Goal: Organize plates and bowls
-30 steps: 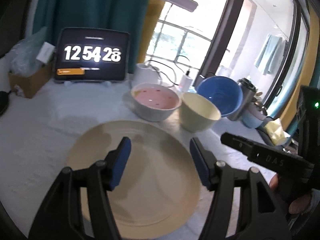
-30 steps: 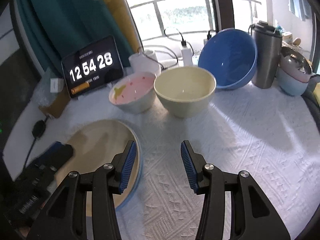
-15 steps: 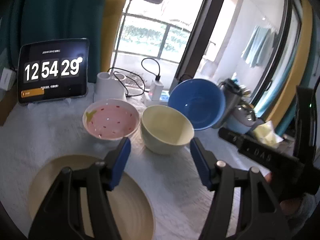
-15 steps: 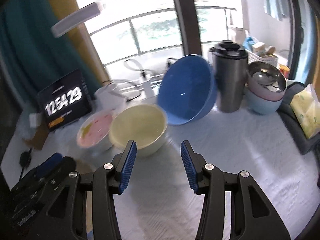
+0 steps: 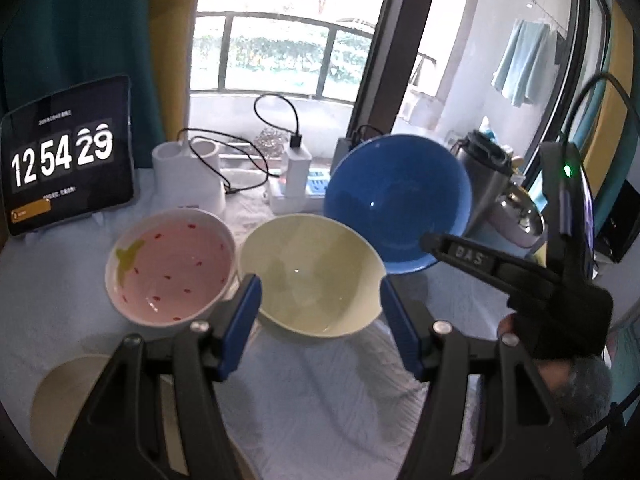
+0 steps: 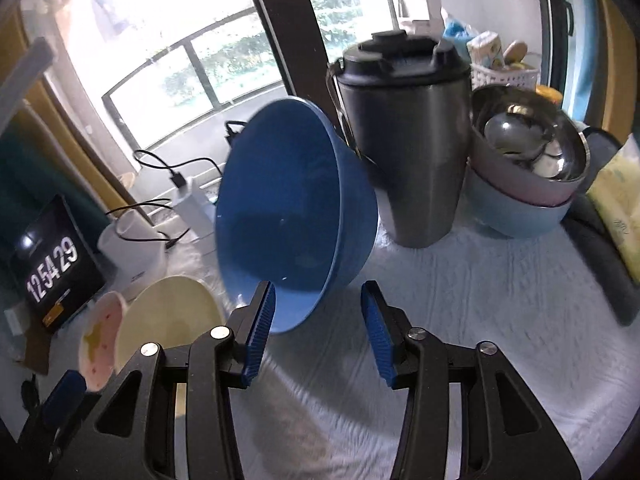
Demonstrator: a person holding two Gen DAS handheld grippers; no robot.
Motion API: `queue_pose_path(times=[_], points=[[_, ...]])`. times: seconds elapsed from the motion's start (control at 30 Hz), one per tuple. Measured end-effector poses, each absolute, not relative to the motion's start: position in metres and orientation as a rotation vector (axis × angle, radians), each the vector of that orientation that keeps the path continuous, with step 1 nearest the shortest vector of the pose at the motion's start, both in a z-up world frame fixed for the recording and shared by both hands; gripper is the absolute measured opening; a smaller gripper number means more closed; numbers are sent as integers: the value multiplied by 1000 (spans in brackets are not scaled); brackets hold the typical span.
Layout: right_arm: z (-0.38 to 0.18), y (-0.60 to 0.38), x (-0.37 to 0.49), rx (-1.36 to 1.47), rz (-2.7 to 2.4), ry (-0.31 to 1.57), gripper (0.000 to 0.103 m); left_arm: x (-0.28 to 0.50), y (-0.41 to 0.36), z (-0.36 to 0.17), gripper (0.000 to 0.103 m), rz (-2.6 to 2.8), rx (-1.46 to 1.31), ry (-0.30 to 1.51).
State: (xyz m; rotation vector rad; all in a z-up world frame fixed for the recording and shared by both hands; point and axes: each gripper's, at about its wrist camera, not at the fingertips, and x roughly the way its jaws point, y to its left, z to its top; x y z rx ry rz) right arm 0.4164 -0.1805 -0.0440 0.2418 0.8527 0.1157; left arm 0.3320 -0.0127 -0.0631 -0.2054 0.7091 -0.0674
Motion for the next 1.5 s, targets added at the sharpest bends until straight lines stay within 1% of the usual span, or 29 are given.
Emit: queue_pose_path(times=[0.23,0.3,0.37,0.4,0.57,0.63,0.7,0.77,0.87,1.13,1.27,1.5], points=[[-59,-177,432,240,104,840,41,336,-8,-72,63,-55,-220,721],[-61,-176,436,225,91,835,33,336,-8,-73,63,-54,-223,719],[-63,-176,438,208,77,828,30,335,-7,-73,63,-59,-224,717],[-65,-176,439,192,65,824,27,334,-7,-73,63,-59,-224,716],[-73,-175,441,149,33,829,19,333,-9,-72,63,-66,-219,702],[-76,-177,440,147,27,821,15,331,-9,-72,63,-67,-218,700],[-74,-179,437,143,22,795,7,330,-9,-72,63,-69,-218,695],[-70,-177,432,127,20,757,4,330,-8,-73,63,-65,-217,693],[-61,-173,419,80,17,710,5,329,-7,-74,63,-68,-221,700],[-64,-187,398,80,-2,717,8,324,-12,-76,63,-103,-218,724],[-54,-202,375,66,-35,679,10,322,-16,-75,63,-123,-213,724],[-38,-234,328,91,-52,629,9,313,-40,-74,63,-207,-174,733]])
